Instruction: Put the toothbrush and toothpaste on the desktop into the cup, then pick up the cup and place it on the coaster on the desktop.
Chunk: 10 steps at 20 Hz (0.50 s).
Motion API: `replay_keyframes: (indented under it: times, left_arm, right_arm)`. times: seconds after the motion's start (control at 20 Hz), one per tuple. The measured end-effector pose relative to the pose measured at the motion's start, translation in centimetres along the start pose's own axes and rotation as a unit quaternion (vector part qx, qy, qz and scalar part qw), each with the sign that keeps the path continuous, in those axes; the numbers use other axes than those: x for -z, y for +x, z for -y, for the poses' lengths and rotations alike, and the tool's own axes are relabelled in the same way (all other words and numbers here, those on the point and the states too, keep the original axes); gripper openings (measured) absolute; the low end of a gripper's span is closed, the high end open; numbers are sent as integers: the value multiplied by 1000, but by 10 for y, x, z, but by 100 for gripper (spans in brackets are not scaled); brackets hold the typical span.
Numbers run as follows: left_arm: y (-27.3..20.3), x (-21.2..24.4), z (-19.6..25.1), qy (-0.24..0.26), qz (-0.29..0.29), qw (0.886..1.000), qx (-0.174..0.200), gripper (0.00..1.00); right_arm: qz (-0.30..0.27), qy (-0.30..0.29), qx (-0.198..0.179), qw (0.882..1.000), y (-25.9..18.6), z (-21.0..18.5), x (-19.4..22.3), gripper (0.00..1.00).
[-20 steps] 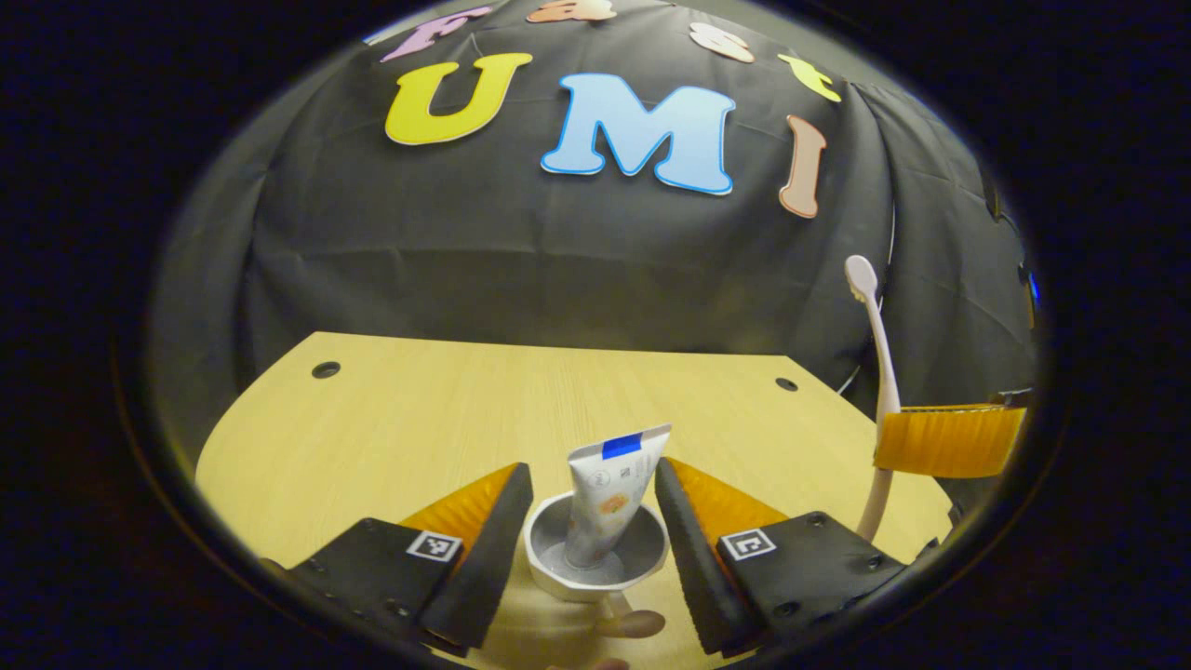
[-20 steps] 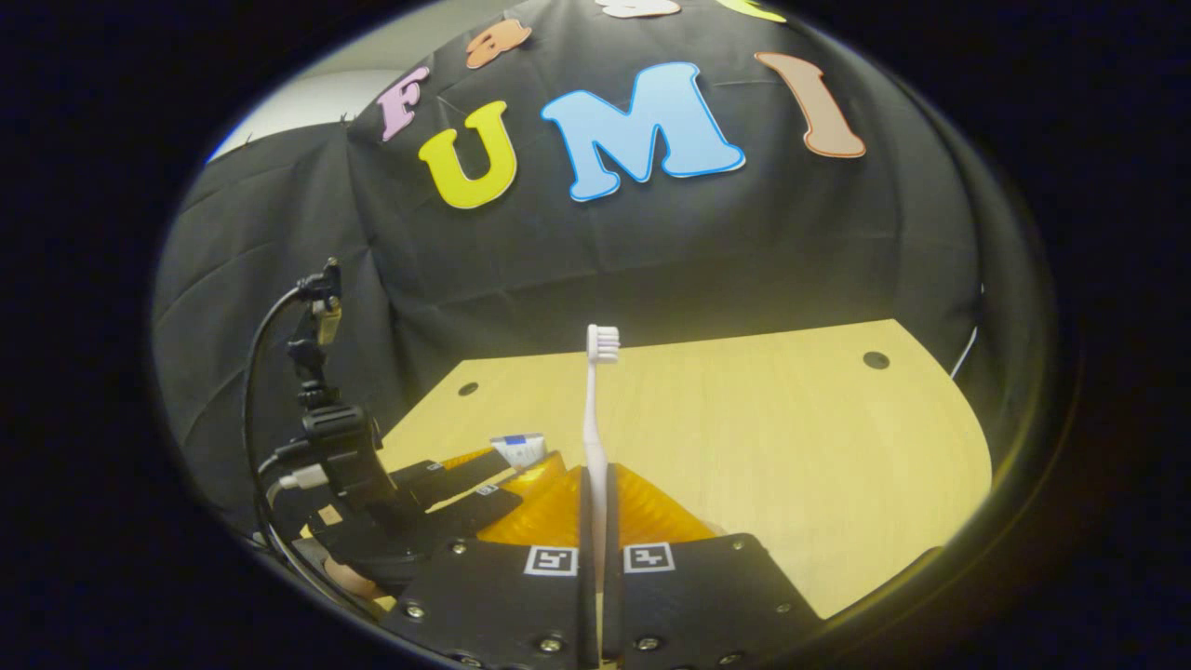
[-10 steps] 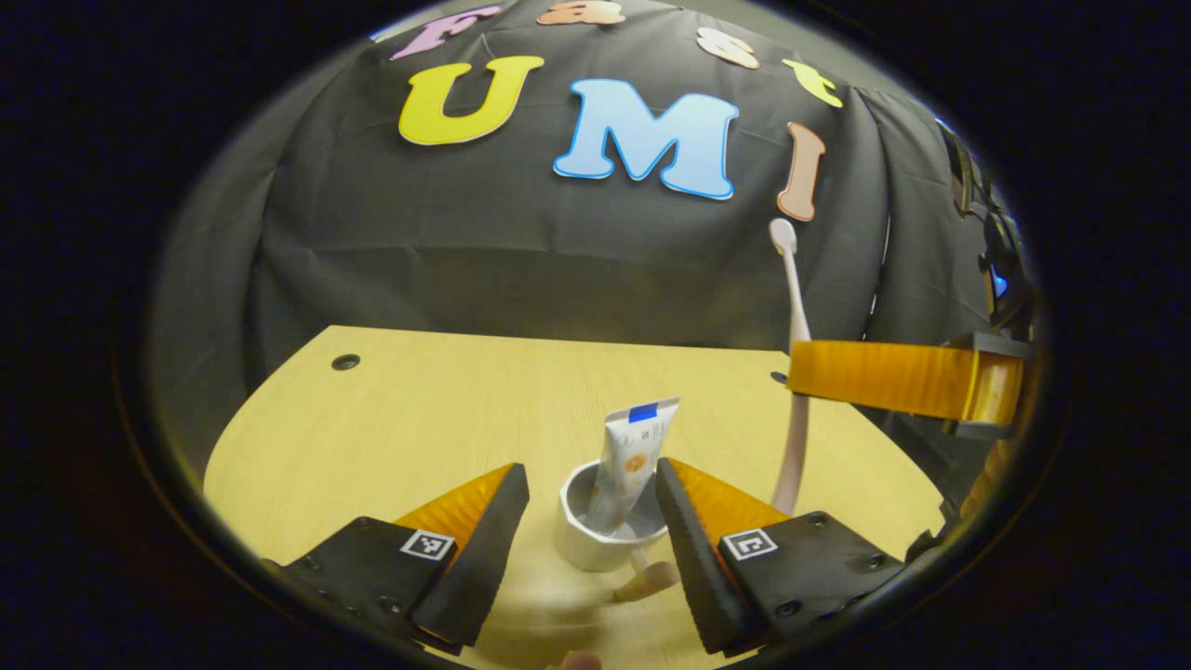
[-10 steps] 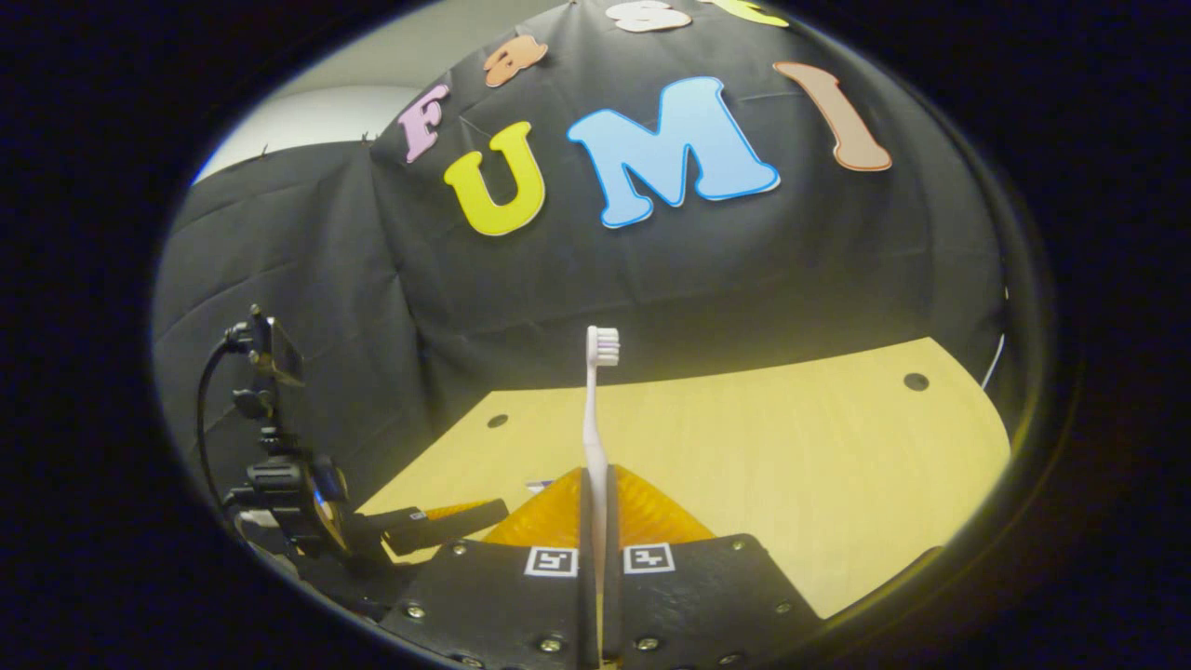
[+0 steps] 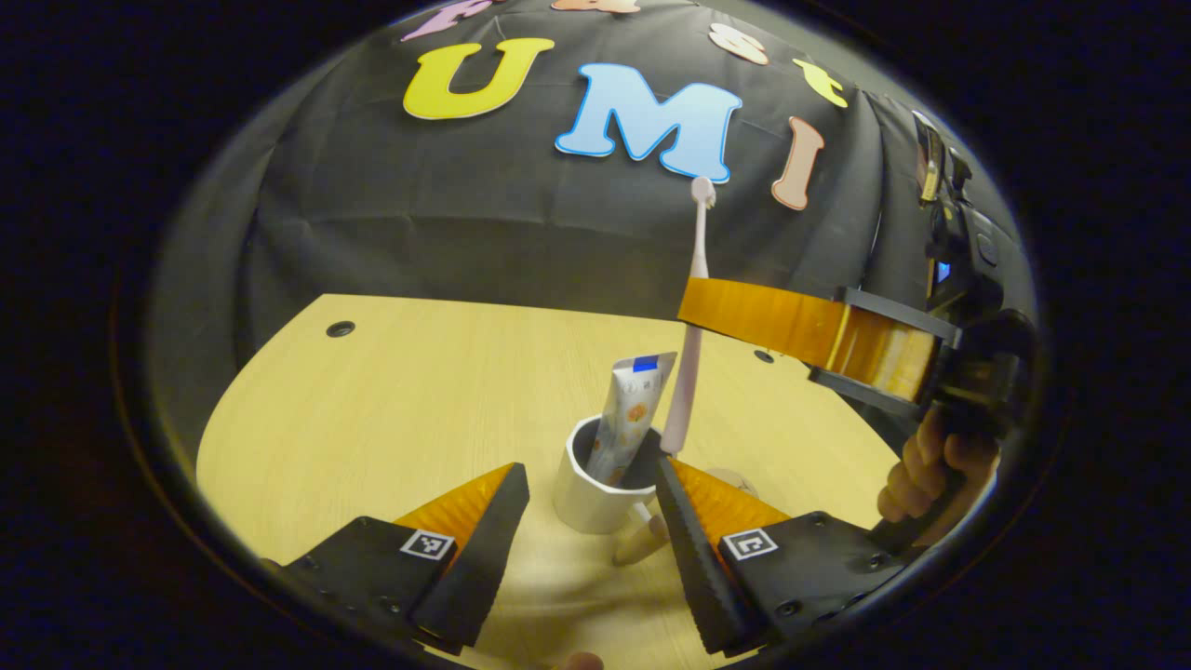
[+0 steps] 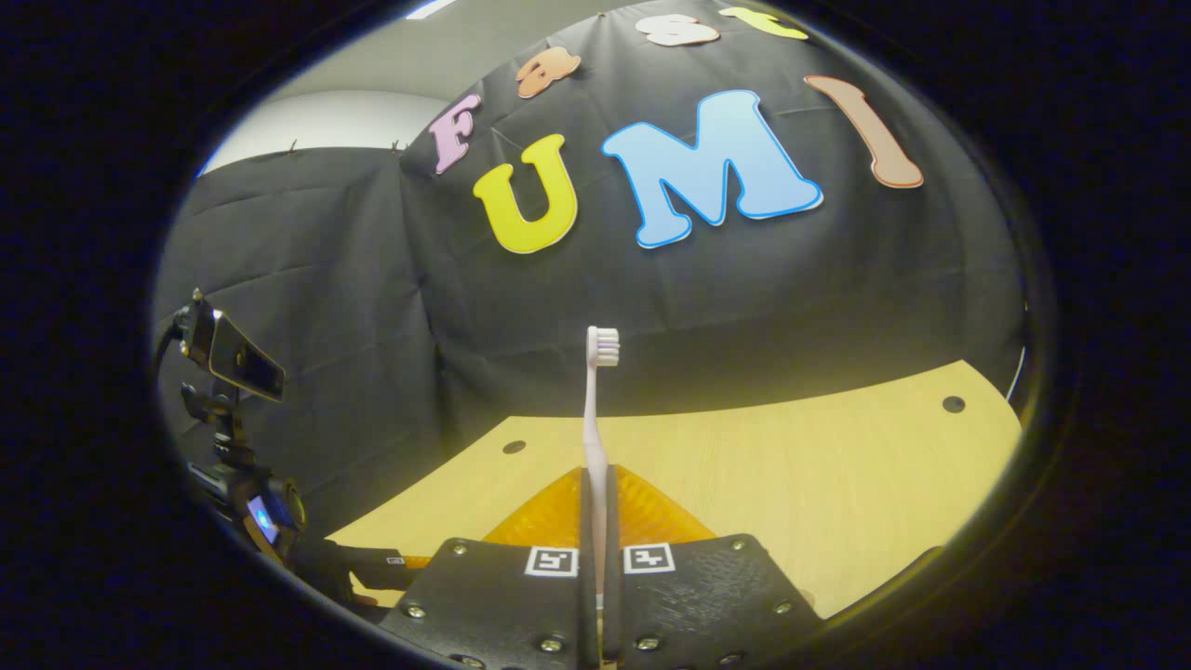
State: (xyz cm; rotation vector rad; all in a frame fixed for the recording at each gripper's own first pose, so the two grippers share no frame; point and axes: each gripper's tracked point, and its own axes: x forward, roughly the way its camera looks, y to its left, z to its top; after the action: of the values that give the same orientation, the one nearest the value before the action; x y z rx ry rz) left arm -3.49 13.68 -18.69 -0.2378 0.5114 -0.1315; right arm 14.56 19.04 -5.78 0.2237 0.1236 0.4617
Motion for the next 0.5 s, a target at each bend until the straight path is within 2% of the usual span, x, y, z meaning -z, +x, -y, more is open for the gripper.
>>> replay_keyframes:
  times: [0.5]
  left_arm:
    - [-2,11,-1,-5,-25,1000,13,89]
  right_arm:
    - [-12,-49,13,999,8,1,21,6]
